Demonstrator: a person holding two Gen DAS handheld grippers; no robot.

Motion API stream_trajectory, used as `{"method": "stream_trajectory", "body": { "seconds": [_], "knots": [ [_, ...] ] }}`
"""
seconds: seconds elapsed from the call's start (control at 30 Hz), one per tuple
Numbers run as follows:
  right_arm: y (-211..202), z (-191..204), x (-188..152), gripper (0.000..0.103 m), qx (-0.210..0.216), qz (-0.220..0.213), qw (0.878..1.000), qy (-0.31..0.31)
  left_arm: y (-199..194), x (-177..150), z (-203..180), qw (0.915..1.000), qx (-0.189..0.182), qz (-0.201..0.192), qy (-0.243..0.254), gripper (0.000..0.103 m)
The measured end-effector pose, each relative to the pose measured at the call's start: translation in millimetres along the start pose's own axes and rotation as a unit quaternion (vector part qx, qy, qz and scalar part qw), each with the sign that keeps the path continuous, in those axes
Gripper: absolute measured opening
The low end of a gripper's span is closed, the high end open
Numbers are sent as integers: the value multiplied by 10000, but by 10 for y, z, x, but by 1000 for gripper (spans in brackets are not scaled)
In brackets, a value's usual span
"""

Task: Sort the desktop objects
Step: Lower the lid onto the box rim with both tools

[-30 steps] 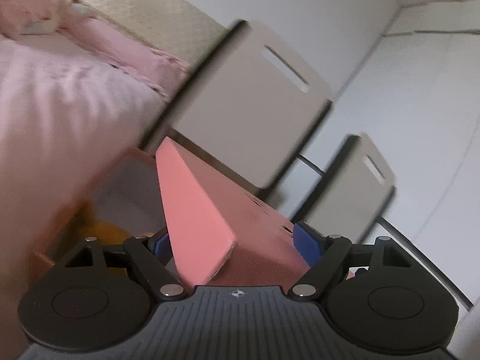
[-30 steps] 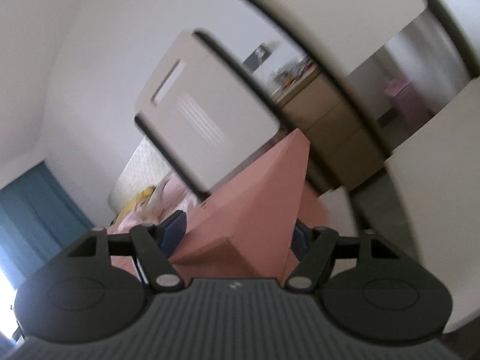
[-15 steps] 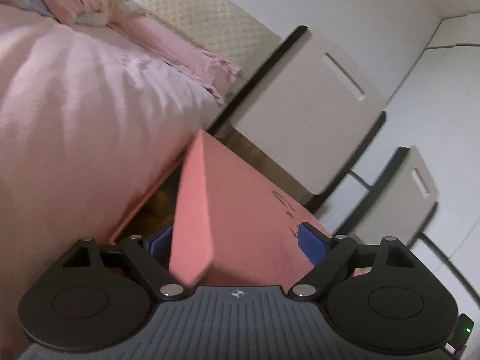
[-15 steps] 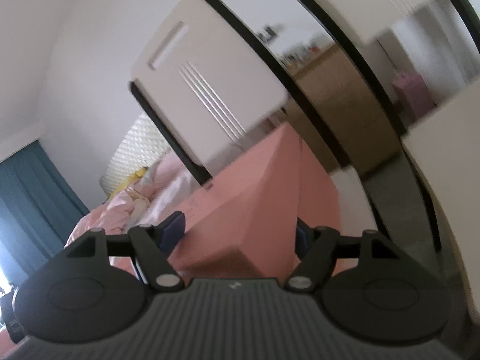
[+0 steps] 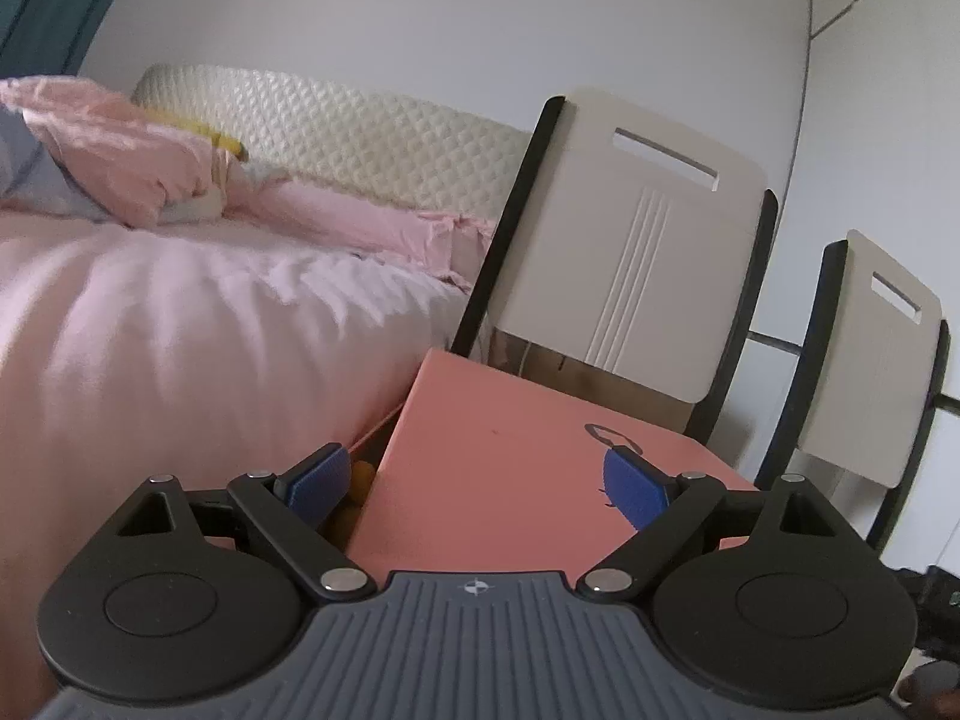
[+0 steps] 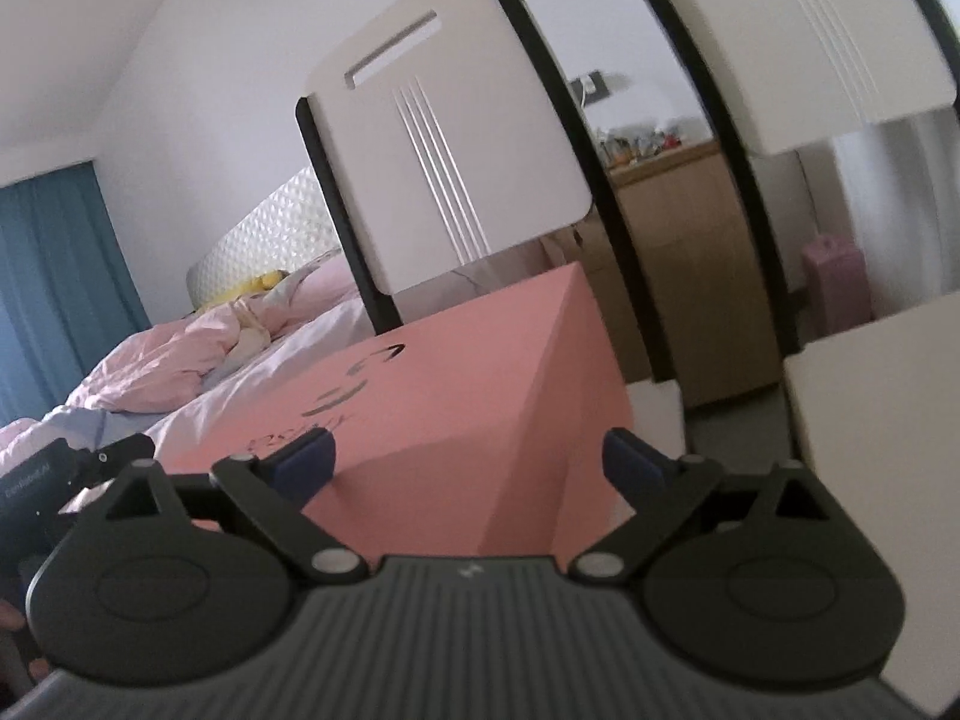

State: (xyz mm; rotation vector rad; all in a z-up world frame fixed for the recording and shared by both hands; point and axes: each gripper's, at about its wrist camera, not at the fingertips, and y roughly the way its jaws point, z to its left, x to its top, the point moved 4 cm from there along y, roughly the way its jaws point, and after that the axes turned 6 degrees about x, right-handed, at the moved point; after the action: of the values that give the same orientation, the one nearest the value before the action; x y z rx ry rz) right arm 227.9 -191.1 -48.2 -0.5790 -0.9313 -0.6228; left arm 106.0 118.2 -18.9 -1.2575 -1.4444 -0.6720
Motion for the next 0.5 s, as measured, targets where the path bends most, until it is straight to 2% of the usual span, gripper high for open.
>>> {"method": "stream_trajectory", "body": {
  "seconds": [0.13, 0.17, 0.2, 0.33, 0.4, 0.5],
  "knots": [
    [-170, -115, 1, 96, 8, -55, 9997, 249, -112, -64, -128, 9990, 242, -253, 277, 93],
    [-214, -149, -3, 96, 44, -56, 9993, 380, -139, -90, -154, 9981, 410, -317, 319, 93],
    [-249, -179, -9, 91, 90, -37, 9987, 502, -160, -122, -177, 9974, 519, -353, 357, 93],
    [-382, -167, -2, 58, 373, -8, 9974, 622, -173, -223, -259, 9947, 811, -381, 511, 93],
    [-408, -126, 0, 51, 475, 14, 9971, 590, -159, -247, -262, 9939, 883, -354, 557, 92],
    [-436, -100, -12, 51, 534, 15, 9964, 653, -162, -246, -239, 9933, 963, -382, 517, 90]
  ]
}}
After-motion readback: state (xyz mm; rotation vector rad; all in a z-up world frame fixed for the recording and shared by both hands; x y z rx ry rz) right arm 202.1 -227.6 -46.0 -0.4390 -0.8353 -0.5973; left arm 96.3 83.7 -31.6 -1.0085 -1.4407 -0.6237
